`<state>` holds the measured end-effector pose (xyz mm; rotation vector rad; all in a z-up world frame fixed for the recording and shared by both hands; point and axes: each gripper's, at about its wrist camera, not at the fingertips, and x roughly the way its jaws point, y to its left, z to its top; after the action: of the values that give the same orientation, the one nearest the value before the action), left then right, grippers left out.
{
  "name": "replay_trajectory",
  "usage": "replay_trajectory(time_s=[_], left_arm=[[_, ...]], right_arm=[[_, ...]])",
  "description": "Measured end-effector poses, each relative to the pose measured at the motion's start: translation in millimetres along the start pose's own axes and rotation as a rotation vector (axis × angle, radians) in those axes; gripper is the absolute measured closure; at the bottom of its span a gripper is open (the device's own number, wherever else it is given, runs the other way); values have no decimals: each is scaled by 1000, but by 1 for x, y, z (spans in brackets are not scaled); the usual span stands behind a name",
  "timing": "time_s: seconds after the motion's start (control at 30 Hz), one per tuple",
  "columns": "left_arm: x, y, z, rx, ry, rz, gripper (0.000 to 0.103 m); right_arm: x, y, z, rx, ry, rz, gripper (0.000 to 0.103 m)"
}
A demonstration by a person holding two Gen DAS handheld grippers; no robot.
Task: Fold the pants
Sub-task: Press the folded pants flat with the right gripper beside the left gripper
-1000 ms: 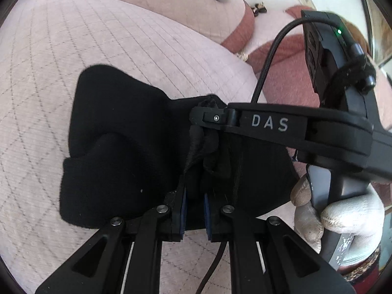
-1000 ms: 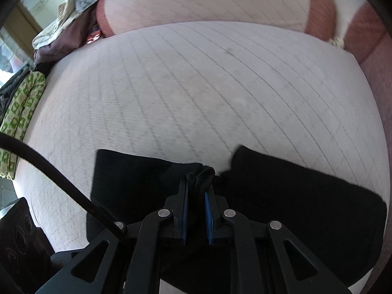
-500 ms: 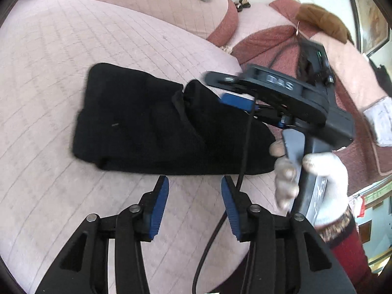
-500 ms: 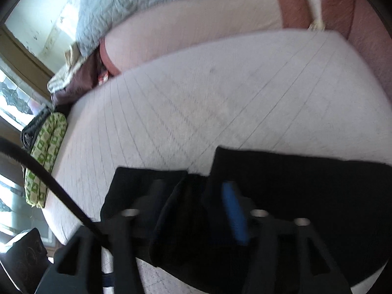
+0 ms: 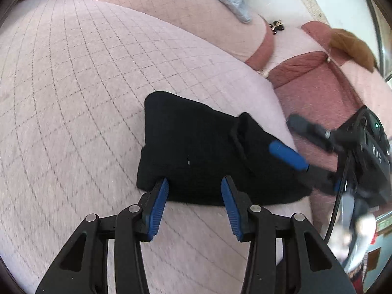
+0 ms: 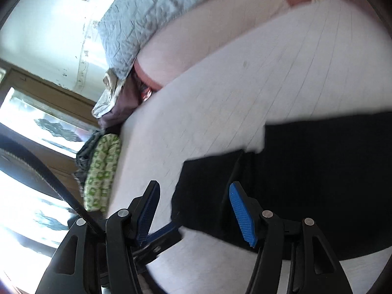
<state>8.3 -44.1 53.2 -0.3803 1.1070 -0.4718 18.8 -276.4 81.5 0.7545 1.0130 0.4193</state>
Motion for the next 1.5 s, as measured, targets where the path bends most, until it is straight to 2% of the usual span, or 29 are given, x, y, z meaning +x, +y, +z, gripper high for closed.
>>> replay_trajectory(time_s=[0.1, 0.17, 0.2, 0.23, 0.3, 0.33, 0.43, 0.5, 0.6, 0.7, 0.8, 0.83, 0.87, 0.9, 0.97, 1.03, 1.1, 1.2, 1.4, 1.5], left_arm=[[12, -1, -2, 42, 22, 48, 59], [10, 0, -5, 73, 20, 51, 57], [11, 1, -6, 82, 23, 45, 57], [11, 2, -6, 88, 26, 39, 57], [11, 7, -9, 90, 49, 16, 57], [11, 9, -11, 93, 55, 4, 57], [13, 16, -19, 86, 72, -20, 57], [14, 23, -23, 54, 72, -48, 57], [11, 33, -24, -2, 53, -91, 57], [9, 41, -26, -38, 45, -124, 57], [7, 45, -29, -42, 42, -130, 57], [6, 46, -30, -46, 44, -133, 58], [3, 50, -31, -62, 49, -129, 65], [0, 56, -32, -81, 65, -135, 66], [-12, 68, -35, -117, 86, -191, 66], [-27, 75, -39, -117, 69, -206, 66], [-44, 84, -40, -116, 44, -205, 64], [-53, 95, -29, -145, 15, -201, 64], [-41, 87, 2, -136, -32, -154, 64], [-14, 77, 5, -132, -14, -80, 64]], right_arm=[[25, -17, -12, 68, 29, -16, 38], [34, -35, -21, 119, 37, -79, 39], [35, -43, -25, 128, 37, -126, 46], [33, -50, -28, 131, 26, -122, 58], [25, -56, -28, 150, 12, -93, 58], [18, -54, -27, 143, -7, -111, 57], [3, -28, -18, 17, -56, -176, 53], [3, -10, -9, -21, -48, -133, 53], [28, 16, 12, -66, 33, -38, 53], [78, 36, 30, -87, 177, 36, 53], [135, 39, 44, -61, 282, 17, 53], [151, 36, 49, -40, 292, -10, 53], [164, 33, 55, -24, 286, -29, 54], [173, 30, 60, -18, 278, -53, 55], [172, 28, 68, -6, 239, -79, 55], [169, 29, 76, -1, 211, -106, 55], [157, 29, 81, -15, 200, -81, 54], [128, 26, 79, -25, 162, -16, 47], [81, -8, 51, 36, 139, 67, 47], [74, -35, 35, 93, 137, 19, 47]])
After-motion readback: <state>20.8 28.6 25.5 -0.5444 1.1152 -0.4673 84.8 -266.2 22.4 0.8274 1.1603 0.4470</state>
